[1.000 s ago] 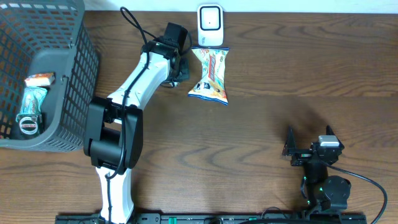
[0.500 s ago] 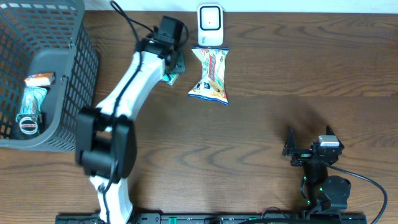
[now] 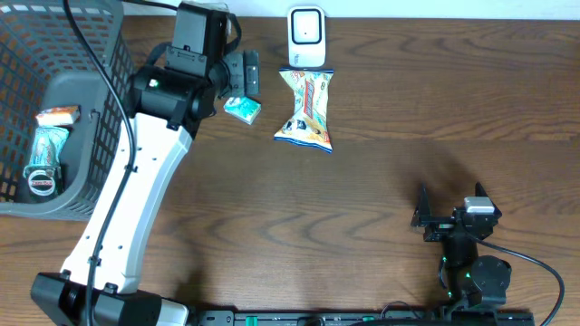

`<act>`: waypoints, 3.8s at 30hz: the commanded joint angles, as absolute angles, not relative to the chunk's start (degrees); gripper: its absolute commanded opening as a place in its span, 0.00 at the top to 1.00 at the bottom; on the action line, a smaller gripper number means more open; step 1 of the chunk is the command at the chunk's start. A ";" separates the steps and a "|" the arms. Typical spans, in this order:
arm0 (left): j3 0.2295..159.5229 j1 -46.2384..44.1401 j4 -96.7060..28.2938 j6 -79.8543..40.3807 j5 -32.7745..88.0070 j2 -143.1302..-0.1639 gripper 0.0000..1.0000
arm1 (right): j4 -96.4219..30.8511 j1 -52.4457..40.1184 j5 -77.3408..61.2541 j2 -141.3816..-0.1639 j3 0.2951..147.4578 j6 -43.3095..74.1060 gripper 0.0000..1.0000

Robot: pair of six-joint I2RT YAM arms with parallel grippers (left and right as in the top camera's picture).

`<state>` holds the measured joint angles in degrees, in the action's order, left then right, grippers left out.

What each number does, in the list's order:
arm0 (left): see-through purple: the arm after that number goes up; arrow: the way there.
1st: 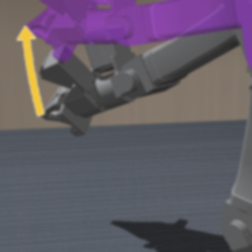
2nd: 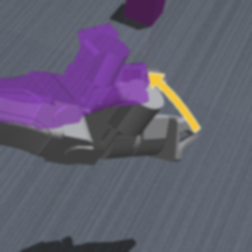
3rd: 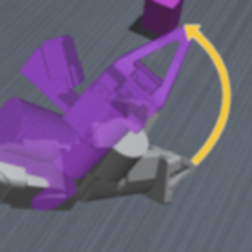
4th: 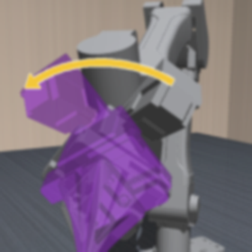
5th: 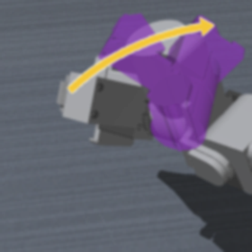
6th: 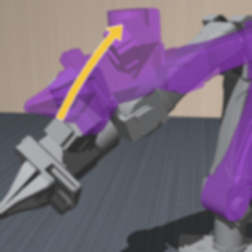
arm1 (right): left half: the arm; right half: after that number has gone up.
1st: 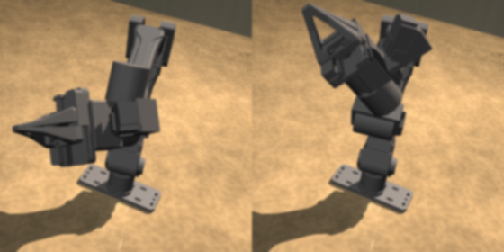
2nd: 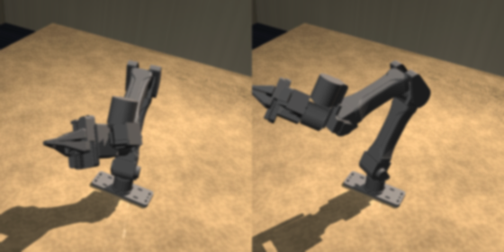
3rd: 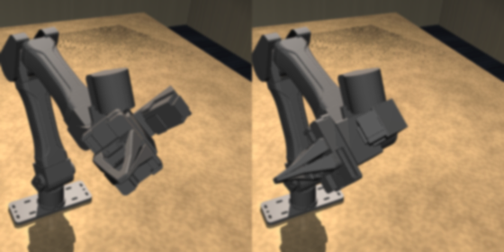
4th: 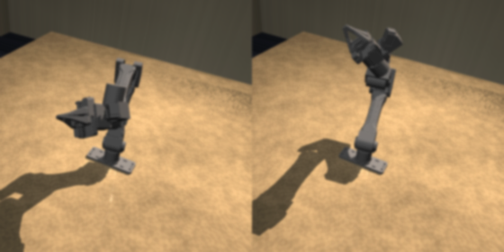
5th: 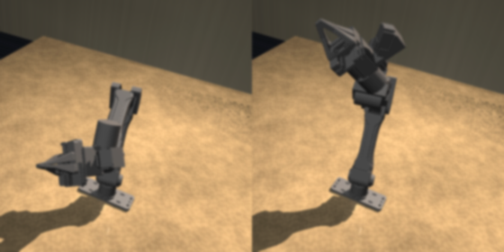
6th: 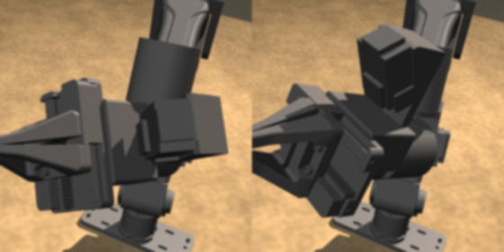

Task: Scan the item barcode

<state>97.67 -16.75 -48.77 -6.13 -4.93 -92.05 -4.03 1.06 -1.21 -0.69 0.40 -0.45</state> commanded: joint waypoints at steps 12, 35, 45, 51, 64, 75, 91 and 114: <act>98.17 -1.87 -49.28 -3.81 -9.91 -81.49 0.02 | -4.29 1.23 -0.78 -0.32 0.32 0.19 0.01; 98.17 21.63 -41.98 5.76 -10.15 -76.40 0.02 | -4.32 1.23 -0.78 -0.32 0.32 0.19 0.01; 97.86 29.65 -40.47 5.78 -10.15 -78.72 0.02 | -4.29 1.23 -0.78 -0.32 0.32 0.16 0.01; 97.71 33.50 -43.22 7.31 -10.17 -85.43 0.02 | -4.29 1.23 -0.78 -0.32 0.32 0.19 0.01; 97.60 33.63 -46.46 24.27 -10.13 -101.23 0.05 | -4.29 1.23 -0.78 -0.32 0.32 0.19 0.01; 95.55 28.42 -47.05 37.08 -13.72 -110.78 0.12 | -4.29 1.23 -0.78 -0.32 0.32 0.19 0.01; 95.46 28.69 -40.62 37.52 -22.17 -120.88 0.14 | -4.29 1.23 -0.78 -0.32 0.32 0.16 0.01; 95.44 31.92 -34.20 35.51 -14.37 -126.30 0.18 | -4.32 1.23 -0.78 -0.32 0.32 0.16 0.01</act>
<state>95.59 30.50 -33.95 36.69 -19.70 -124.84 -4.03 1.06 -1.21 -0.69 0.40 -0.43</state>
